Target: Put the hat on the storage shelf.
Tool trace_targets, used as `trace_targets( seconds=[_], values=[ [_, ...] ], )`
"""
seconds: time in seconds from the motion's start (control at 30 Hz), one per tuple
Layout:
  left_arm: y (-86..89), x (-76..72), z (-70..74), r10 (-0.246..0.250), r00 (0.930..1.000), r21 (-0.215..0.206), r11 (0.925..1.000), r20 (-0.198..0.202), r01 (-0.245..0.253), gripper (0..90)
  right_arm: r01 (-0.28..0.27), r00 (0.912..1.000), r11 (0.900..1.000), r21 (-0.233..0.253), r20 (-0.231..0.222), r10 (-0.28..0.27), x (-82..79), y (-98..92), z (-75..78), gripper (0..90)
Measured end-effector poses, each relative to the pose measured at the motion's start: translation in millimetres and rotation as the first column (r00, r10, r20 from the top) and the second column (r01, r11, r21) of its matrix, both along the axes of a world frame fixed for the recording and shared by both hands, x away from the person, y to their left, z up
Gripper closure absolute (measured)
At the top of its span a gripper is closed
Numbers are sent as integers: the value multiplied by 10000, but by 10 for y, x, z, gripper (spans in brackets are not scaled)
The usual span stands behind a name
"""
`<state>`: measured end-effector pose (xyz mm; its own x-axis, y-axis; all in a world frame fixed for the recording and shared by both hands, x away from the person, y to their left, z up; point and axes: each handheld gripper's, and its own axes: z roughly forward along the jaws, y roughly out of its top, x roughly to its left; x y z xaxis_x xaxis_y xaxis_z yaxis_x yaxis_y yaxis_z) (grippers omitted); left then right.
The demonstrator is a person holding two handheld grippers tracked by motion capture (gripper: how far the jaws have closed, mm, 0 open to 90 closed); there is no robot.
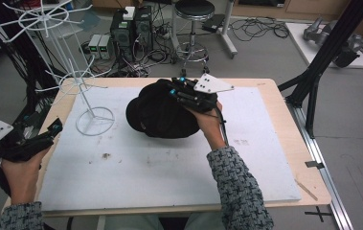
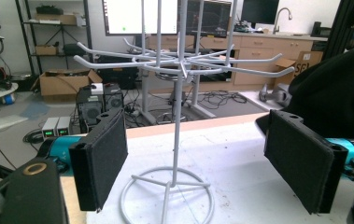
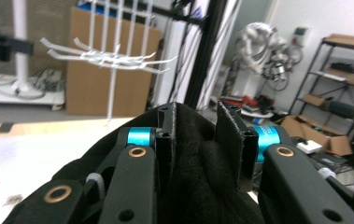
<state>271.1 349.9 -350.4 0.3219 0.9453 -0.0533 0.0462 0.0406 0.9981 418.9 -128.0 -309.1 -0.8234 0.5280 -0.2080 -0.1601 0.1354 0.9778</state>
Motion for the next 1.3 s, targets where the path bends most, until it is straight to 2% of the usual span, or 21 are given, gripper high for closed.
trace_targets(
  seconds=[0.17,0.2,0.23,0.27,0.33,0.43,0.5,0.57,0.63,0.7,0.77,0.8,0.93,1.03,1.07,1.13,1.2,1.3],
  values=[
    [10,1,-6,30,10000,-43,10000,-22,-30,216,305,9994,9994,174,185,-308,23,-140,135,694],
    [12,2,-7,31,10000,-39,10000,-27,-32,216,459,9981,9985,303,391,-470,45,-216,236,694],
    [10,4,-9,36,10000,-58,10000,-23,-36,216,459,9981,9985,303,391,-470,45,-216,236,694],
    [12,4,-11,33,10000,-32,10000,-43,-33,216,611,9968,9974,384,493,-630,72,-281,334,694],
    [13,5,-13,32,10000,-44,10000,-40,-32,216,623,9966,9972,418,518,-644,80,-305,371,694],
    [15,3,-12,38,10000,-44,10000,-37,-38,216,787,9944,9949,629,658,-829,116,-410,536,693],
    [19,1,-11,52,10000,-39,10000,-36,-52,216,736,9942,9919,1032,711,-812,151,-499,681,692],
    [24,0,-11,66,10000,-50,10000,-25,-66,216,817,9930,9906,1095,763,-904,173,-536,775,693],
    [25,0,-11,76,10000,-59,10000,-23,-76,216,802,9929,9909,1082,787,-889,181,-547,810,693],
    [25,0,-12,87,10000,-88,9999,-19,-87,216,873,9910,9907,1042,926,-971,201,-555,950,693],
    [26,1,-13,74,10000,-47,10000,-24,-74,216,858,9903,9907,1054,1002,-964,205,-551,979,693],
    [25,3,-15,66,10000,-58,10000,-29,-66,216,826,9903,9907,1077,1024,-937,219,-537,1070,692],
    [29,2,-17,81,10000,-106,9999,-34,-82,216,764,9886,9897,1208,1199,-909,228,-515,1177,693],
    [42,-1,-15,92,10000,-103,9999,-17,-92,216,550,9876,9888,1388,1382,-743,230,-476,1321,692],
    [43,-1,-15,107,9999,-153,9998,8,-106,216,392,9873,9887,1447,1469,-606,221,-438,1412,692],
    [50,-4,-15,112,9999,-120,9999,-28,-112,216,343,9867,9892,1423,1523,-561,217,-421,1447,692],
    [54,-6,-14,111,9999,-134,9998,-22,-111,216,-63,9847,9893,1459,1730,-192,205,-345,1590,691],
    [56,-11,-7,140,9999,-164,9998,28,-140,216,-388,9830,9871,1556,1833,98,199,-297,1672,691]
  ],
)
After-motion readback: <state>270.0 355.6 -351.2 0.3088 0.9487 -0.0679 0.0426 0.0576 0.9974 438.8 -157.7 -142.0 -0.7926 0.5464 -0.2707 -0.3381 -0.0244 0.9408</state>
